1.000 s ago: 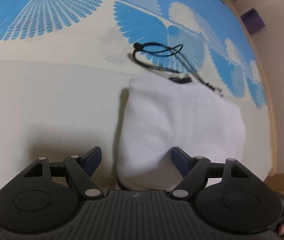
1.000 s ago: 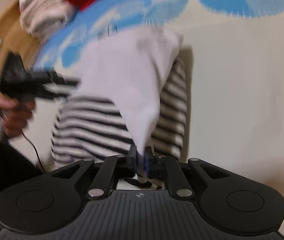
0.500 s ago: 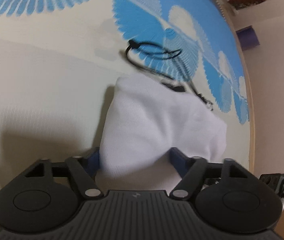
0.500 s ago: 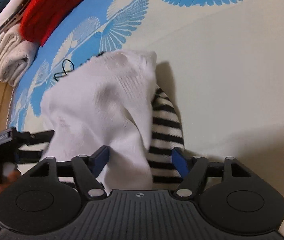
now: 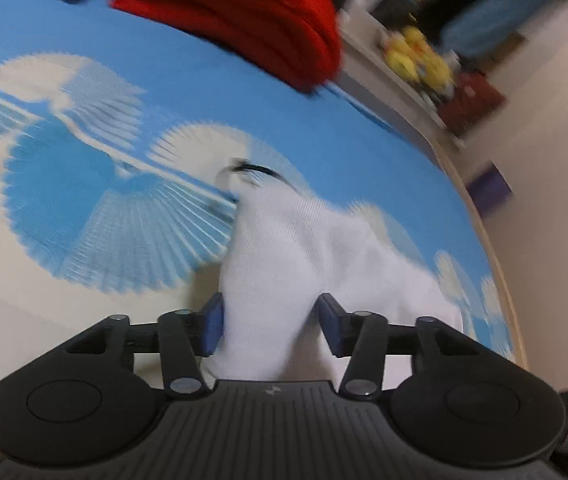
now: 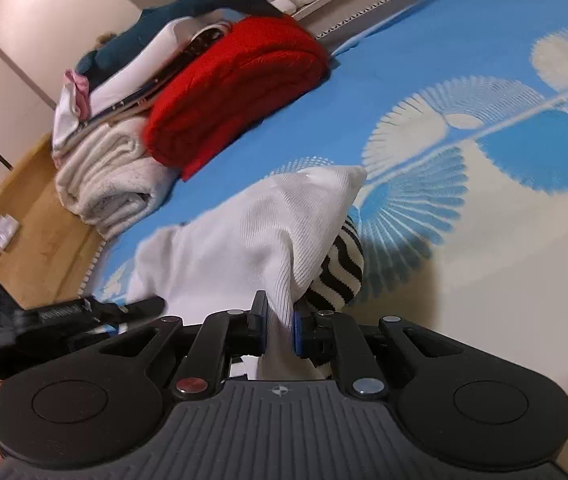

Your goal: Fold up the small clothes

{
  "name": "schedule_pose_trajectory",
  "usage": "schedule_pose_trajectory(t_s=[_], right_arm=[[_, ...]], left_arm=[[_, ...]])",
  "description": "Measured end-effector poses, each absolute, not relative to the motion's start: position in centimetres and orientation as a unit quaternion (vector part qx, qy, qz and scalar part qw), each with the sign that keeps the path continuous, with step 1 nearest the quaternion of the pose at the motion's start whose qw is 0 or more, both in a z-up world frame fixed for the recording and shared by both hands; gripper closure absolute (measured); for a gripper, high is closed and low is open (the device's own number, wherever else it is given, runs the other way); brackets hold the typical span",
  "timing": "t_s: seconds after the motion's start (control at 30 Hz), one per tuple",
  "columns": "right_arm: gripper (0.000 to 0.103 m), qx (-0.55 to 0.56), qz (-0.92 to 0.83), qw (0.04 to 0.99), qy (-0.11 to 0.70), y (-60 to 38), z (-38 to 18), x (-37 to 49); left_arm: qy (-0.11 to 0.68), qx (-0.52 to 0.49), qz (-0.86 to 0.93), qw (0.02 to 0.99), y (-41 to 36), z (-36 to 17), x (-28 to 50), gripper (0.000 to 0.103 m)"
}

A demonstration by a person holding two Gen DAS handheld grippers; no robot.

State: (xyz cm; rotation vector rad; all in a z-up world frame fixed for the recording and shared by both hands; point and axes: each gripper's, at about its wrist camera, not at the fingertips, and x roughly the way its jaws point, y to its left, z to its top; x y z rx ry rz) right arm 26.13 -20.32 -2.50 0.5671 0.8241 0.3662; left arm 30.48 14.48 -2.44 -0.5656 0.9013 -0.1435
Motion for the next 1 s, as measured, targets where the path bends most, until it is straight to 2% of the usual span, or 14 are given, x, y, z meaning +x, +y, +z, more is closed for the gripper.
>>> schedule_pose_trajectory(t_s=[0.1,0.17,0.27,0.33,0.37,0.43,0.47,0.57,0.6,0.67,0.77,0.83,0.93,1.0], right_arm=[[0.091,0.255,0.147,0.858,0.420,-19.4,-4.1,28.1],[0.091,0.227,0.126,0.859,0.441,-19.0,-5.3,29.3],[0.090,0.224,0.102,0.847,0.471,-19.2,-6.9,29.8],[0.081,0.227,0.092,0.841,0.483,-19.3,-7.2,29.5],[0.074,0.227,0.086,0.843,0.481,-19.4,-6.8,29.2],[0.071,0.230,0.094,0.851,0.464,-19.5,-5.3,28.3],[0.070,0.232,0.116,0.853,0.453,-19.6,-4.5,27.8],[0.055,0.198,0.164,0.847,0.466,-19.1,-3.5,26.3],[0.055,0.177,0.169,0.841,0.483,-18.8,-3.9,26.0],[0.055,0.121,0.152,0.819,0.539,-18.3,-6.0,25.5],[0.051,0.084,0.113,0.801,0.581,-18.4,-7.9,24.7],[0.051,0.072,0.090,0.818,0.564,-18.6,-6.8,23.7],[0.051,0.057,0.057,0.860,0.504,-18.6,-3.1,21.4],[0.049,0.053,0.046,0.885,0.460,-18.6,-0.2,19.4]], left_arm=[[0.473,-0.271,-0.078,0.835,15.2,-3.5,30.3,0.048],[0.508,-0.238,-0.097,0.822,14.5,-4.1,30.0,0.048],[0.533,-0.181,-0.104,0.820,13.0,-5.4,29.4,0.037],[0.535,-0.184,-0.089,0.820,13.6,-5.5,29.3,0.037],[0.533,-0.194,-0.077,0.820,14.1,-5.1,29.2,0.042],[0.522,-0.208,-0.073,0.824,14.9,-4.1,28.7,0.051],[0.512,-0.213,-0.086,0.828,15.0,-3.3,28.2,0.051],[0.519,-0.187,-0.128,0.824,14.5,-2.9,27.4,0.051],[0.535,-0.160,-0.125,0.820,14.0,-3.6,27.3,0.051],[0.568,-0.104,-0.108,0.810,13.1,-5.7,27.2,0.036],[0.558,-0.092,-0.090,0.820,13.2,-5.9,26.5,0.032],[0.529,-0.077,-0.072,0.842,12.6,-4.0,25.3,0.030],[0.479,-0.031,-0.044,0.876,11.6,-0.5,22.8,0.016],[0.437,-0.011,-0.039,0.899,11.1,2.2,20.3,0.015]])
